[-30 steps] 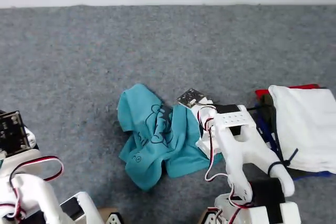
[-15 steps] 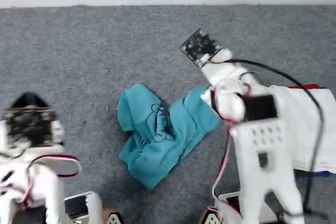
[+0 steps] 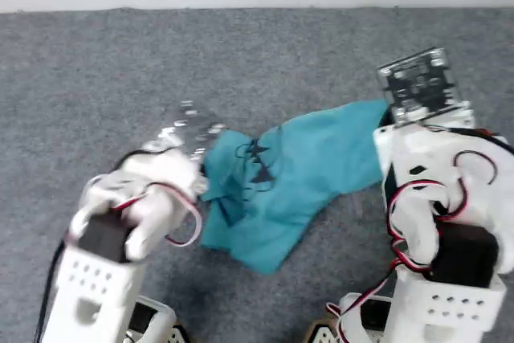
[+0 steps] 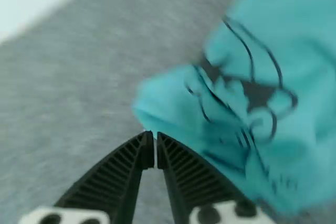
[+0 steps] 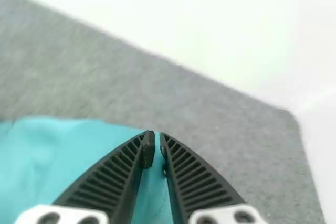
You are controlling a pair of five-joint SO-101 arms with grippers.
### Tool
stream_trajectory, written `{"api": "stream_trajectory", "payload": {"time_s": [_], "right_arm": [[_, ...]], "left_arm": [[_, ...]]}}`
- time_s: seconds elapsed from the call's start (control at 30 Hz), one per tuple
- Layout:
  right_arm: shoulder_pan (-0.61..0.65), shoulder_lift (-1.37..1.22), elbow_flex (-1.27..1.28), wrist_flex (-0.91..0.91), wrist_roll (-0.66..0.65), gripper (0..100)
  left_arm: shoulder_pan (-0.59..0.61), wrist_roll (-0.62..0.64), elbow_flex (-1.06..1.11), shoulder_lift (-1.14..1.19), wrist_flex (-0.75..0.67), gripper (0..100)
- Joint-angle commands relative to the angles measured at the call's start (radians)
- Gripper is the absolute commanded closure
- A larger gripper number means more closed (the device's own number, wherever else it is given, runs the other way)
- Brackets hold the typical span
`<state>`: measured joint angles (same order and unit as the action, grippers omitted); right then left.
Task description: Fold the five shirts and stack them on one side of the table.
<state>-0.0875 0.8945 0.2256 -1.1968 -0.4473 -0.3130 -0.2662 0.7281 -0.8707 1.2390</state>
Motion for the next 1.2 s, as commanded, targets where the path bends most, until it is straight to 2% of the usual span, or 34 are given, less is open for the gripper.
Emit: {"api": "stream_trajectory", "payload": {"time_s": [0.0,0.13,0.27,0.43,0.6,0.7,0.8,0.87,1.0,1.17], "right_arm": [[-0.051,-0.021,-0.032,0.114,0.041,98.8],[-0.099,-0.150,-0.032,0.208,0.069,98.8],[-0.117,-0.269,-0.037,0.216,0.071,98.8],[-0.111,-0.280,-0.032,0.216,0.072,98.8],[-0.113,-0.282,-0.017,0.209,0.072,98.8],[-0.116,-0.278,-0.006,0.206,0.072,98.8],[-0.119,-0.280,-0.003,0.200,0.071,98.8],[-0.117,-0.280,-0.005,0.185,0.069,98.8],[-0.113,-0.280,-0.003,0.170,0.072,98.8],[-0.111,-0.280,-0.003,0.136,0.072,98.8]], "left_arm": [[-0.098,0.005,-0.007,0.150,-0.008,98],[-0.186,0.003,-0.008,0.313,-0.061,98],[-0.264,0.003,-0.008,0.466,-0.167,98],[-0.269,0.005,-0.044,0.669,-0.333,98],[-0.261,0.008,-0.222,0.904,-0.410,98],[-0.209,0.009,-0.351,1.086,-0.423,98],[-0.104,0.009,-0.515,1.264,-0.413,98],[-0.037,0.011,-0.647,1.349,-0.350,98],[0.052,0.009,-0.872,1.447,-0.219,98],[0.129,0.009,-1.049,1.504,-0.173,98]]}}
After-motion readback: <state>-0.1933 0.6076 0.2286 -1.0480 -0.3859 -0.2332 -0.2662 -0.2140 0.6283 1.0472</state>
